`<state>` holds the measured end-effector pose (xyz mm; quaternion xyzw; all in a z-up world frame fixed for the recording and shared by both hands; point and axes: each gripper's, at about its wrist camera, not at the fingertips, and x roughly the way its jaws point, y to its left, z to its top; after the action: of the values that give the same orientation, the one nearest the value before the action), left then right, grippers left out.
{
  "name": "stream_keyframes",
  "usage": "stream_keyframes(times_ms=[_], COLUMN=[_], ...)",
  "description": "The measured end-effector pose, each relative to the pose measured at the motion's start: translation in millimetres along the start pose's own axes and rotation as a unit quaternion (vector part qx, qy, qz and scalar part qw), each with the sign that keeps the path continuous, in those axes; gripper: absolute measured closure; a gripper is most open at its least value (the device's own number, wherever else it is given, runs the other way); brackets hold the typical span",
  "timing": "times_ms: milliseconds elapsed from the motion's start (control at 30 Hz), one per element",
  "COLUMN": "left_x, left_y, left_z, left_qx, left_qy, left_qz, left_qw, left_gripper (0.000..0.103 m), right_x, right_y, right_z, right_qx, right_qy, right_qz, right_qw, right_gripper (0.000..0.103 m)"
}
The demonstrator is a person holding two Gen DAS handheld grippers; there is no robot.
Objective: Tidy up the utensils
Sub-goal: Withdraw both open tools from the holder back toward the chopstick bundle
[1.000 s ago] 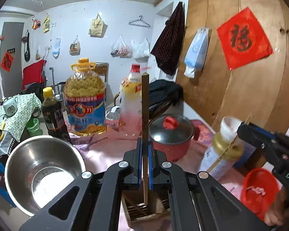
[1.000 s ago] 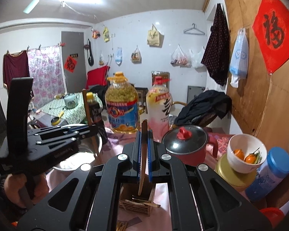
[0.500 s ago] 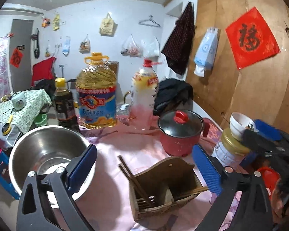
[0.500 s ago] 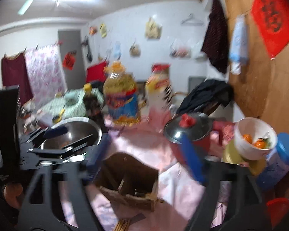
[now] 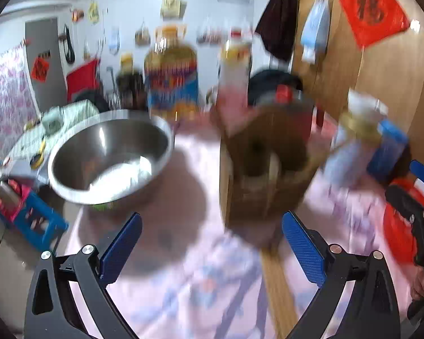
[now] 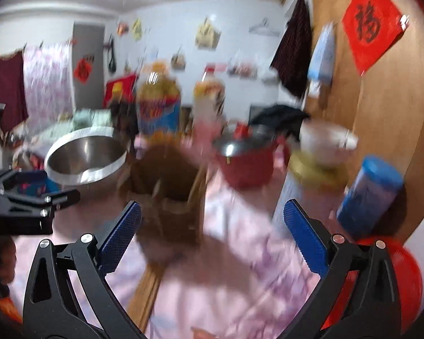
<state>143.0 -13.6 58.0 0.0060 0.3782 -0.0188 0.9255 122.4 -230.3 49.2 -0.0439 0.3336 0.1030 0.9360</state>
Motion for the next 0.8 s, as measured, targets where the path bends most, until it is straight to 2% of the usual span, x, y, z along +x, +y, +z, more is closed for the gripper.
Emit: stream_keyframes(times_ms=[133,300,433,667,800], left_x=[10,21,26,28,30], left_y=[-1,-8,-17,-30,-39], left_z=[-42,-82,-107,-133,-148], left_qx=[-0.002,0.014,0.030,0.043,0.048], left_qy=[0.054,0.106,0.143,0.169,0.182], left_qz=[-0.005,-0.005,-0.011,-0.034,-0.048], left_qw=[0.9985,0.9942,0.9892,0.9841,0.9809], left_gripper=[0.006,0.006,0.006,0.006,0.006], right_x=[8,24,21,21,15], right_y=[7,16,19,5,6], right_z=[-44,-78,-94,-120,-130], right_qx=[0.023,0.024,0.039,0.074,0.058], right_qy=[0.068,0.146,0.166,0.206,0.217], right_qz=[0.042,0.055,0.059,0.060,0.049], right_qw=[0.997,0.987,0.984,0.974,0.973], right_gripper=[0.005,0.005,0.005,0.005,0.005])
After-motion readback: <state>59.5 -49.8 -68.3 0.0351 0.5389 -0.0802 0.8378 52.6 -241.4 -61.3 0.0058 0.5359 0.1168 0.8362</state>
